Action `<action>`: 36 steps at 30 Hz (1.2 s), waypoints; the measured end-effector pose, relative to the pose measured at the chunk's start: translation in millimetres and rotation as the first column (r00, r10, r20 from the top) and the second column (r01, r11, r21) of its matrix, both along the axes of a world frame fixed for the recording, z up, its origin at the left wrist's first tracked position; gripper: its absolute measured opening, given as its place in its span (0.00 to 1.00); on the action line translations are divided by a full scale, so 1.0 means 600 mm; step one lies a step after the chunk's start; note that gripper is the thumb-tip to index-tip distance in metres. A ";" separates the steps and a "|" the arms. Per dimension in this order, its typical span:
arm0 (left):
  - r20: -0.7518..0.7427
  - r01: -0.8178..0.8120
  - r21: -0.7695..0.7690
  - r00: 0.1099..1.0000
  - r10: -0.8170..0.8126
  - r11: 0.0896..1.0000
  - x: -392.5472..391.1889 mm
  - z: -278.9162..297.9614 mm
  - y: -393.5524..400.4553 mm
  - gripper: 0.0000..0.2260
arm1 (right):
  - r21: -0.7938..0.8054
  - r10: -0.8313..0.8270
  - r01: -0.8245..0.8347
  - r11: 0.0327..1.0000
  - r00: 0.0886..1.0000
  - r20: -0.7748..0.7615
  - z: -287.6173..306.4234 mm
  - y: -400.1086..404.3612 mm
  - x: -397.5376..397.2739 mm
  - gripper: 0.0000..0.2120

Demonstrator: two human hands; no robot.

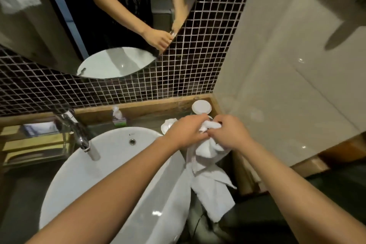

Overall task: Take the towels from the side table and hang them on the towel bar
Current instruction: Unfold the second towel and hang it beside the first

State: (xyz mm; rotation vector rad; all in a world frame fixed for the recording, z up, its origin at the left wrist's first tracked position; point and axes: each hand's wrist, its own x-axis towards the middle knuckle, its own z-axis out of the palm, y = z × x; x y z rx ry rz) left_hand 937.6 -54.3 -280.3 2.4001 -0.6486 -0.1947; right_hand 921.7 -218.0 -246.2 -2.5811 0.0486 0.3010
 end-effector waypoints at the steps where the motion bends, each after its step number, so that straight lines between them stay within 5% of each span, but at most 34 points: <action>1: -0.023 0.004 -0.015 1.000 -0.004 1.000 0.005 0.021 0.009 0.11 | 0.037 -0.001 0.001 0.999 1.000 0.004 0.025 0.004 0.002 0.04; 9: -0.060 -0.070 -0.245 0.997 0.057 0.967 0.004 0.201 0.087 0.13 | 0.069 0.158 -0.173 0.983 0.971 0.181 0.212 0.054 0.018 0.09; 16: -0.144 -0.228 -0.431 0.973 0.183 0.873 -0.054 0.357 0.162 0.17 | 0.066 0.315 -0.383 0.921 0.836 0.449 0.352 0.135 0.023 0.12; 19: 0.034 -0.307 -0.375 0.938 0.344 0.875 -0.087 0.412 0.193 0.07 | 0.009 0.386 -0.456 0.890 0.763 0.519 0.392 0.161 0.023 0.13; 22: 0.245 -0.403 -0.353 0.831 0.500 0.844 -0.112 0.450 0.231 0.12 | -0.066 0.450 -0.493 0.867 0.720 0.529 0.414 0.180 0.025 0.08; 27: 0.354 -0.533 -0.446 0.632 0.689 0.719 -0.173 0.497 0.290 0.07 | -0.203 0.534 -0.505 0.839 0.692 0.485 0.428 0.202 0.025 0.11; 30: 0.365 -0.648 -0.364 0.561 0.743 0.669 -0.202 0.508 0.328 0.10 | -0.162 0.519 -0.519 0.839 0.676 0.523 0.437 0.226 0.013 0.08; 34: 0.290 -0.653 -0.005 0.724 0.626 0.757 -0.214 0.516 0.332 0.10 | -0.110 0.547 -0.623 0.774 0.572 0.611 0.472 0.292 -0.024 0.05; 36: 0.283 -0.606 -0.008 0.762 0.583 0.796 -0.210 0.517 0.319 0.14 | -0.122 0.577 -0.662 0.739 0.529 0.623 0.488 0.331 -0.042 0.06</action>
